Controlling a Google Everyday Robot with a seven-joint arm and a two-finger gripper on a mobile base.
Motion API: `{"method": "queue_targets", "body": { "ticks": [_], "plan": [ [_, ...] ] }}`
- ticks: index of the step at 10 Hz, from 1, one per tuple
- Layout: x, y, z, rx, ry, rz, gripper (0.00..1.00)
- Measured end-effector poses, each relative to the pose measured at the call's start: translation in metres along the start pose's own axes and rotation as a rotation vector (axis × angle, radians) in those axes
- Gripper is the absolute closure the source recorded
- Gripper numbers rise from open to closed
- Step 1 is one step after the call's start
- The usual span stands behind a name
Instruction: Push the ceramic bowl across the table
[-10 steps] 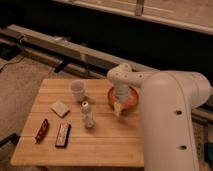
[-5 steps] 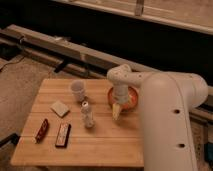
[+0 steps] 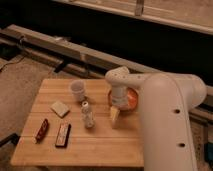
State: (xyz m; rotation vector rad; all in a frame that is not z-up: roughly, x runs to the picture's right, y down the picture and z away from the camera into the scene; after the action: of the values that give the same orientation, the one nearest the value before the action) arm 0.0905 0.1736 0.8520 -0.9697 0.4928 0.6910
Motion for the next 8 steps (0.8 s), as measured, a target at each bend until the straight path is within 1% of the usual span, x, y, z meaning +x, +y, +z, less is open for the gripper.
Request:
{"method": "queue_targets", "body": {
  "ticks": [1, 3, 6, 8],
  "plan": [
    [0.002, 0.005, 0.003, -0.006, 0.006, 0.000, 0.20],
    [0.010, 0.023, 0.008, -0.017, 0.012, 0.007, 0.20],
    [0.028, 0.052, 0.016, -0.028, 0.019, 0.021, 0.20],
    [0.038, 0.064, 0.019, -0.034, 0.023, 0.027, 0.20]
  ]
}}
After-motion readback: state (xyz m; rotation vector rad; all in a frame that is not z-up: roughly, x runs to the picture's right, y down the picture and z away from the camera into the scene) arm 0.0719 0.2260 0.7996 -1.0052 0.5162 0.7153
